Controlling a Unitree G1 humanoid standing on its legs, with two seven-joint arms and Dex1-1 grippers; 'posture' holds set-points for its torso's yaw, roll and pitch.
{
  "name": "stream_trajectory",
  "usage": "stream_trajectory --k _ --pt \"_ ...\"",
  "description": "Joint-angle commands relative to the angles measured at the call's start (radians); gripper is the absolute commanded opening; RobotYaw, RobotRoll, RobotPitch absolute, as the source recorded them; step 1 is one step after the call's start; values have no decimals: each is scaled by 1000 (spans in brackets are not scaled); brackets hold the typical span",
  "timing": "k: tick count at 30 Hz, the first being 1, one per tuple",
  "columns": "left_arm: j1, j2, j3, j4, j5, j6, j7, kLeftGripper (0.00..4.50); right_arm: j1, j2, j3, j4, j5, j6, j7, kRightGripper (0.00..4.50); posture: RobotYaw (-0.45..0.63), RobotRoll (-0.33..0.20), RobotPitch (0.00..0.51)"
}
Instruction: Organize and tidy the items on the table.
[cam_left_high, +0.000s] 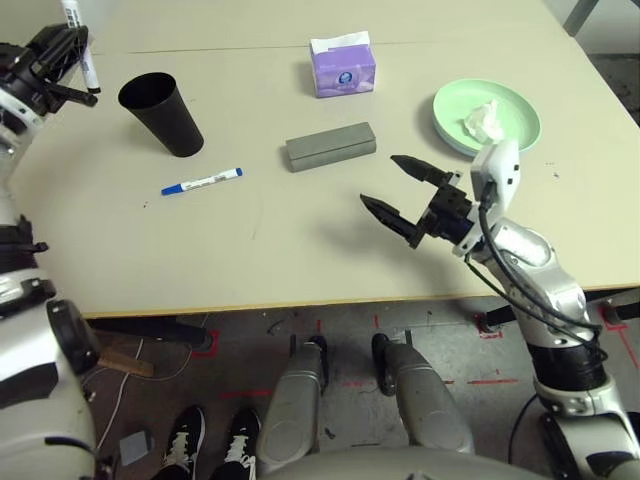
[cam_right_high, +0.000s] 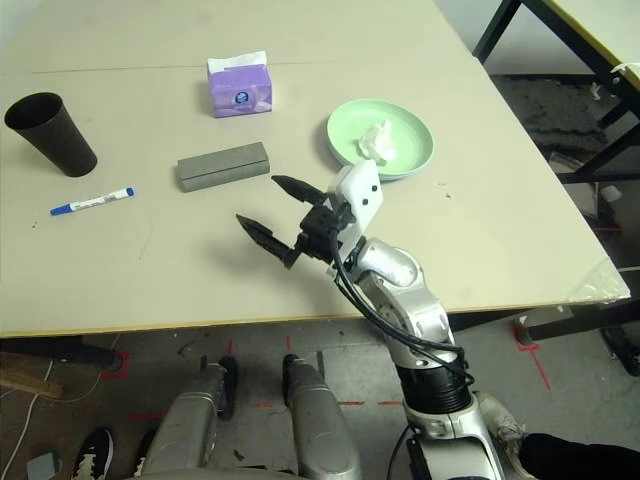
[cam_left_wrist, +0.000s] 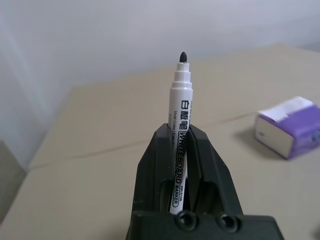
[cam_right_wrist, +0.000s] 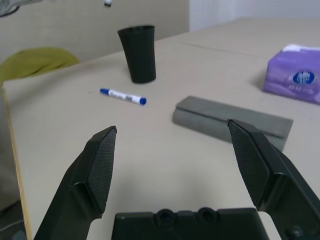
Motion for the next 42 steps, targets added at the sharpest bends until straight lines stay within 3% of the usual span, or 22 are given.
stream_trajectory --k 1,11,19,31,38,42 --pt "-28 -7 -24 114 33 -94 4 245 25 -15 2 -45 0 19 2 4500 -158 0 262" --pt "-46 -35 -42 274 42 -242 14 245 26 -35 -6 -80 13 54 -1 4500 -167 0 271" --pt "2 -72 -34 280 30 -294 -1 245 17 -42 -15 -93 23 76 -3 4500 -174 0 275" --pt "13 -74 -17 270 7 -303 3 4390 -1 -44 -22 -83 24 83 1 4500 -167 0 269" --pt "23 -61 -9 235 -16 -261 -28 4478 -12 -40 -21 -66 24 77 8 4500 -159 0 266" --pt "46 -1 -48 111 -69 -103 -242 4478 -1 -48 -23 -55 29 54 41 4500 -157 0 267"
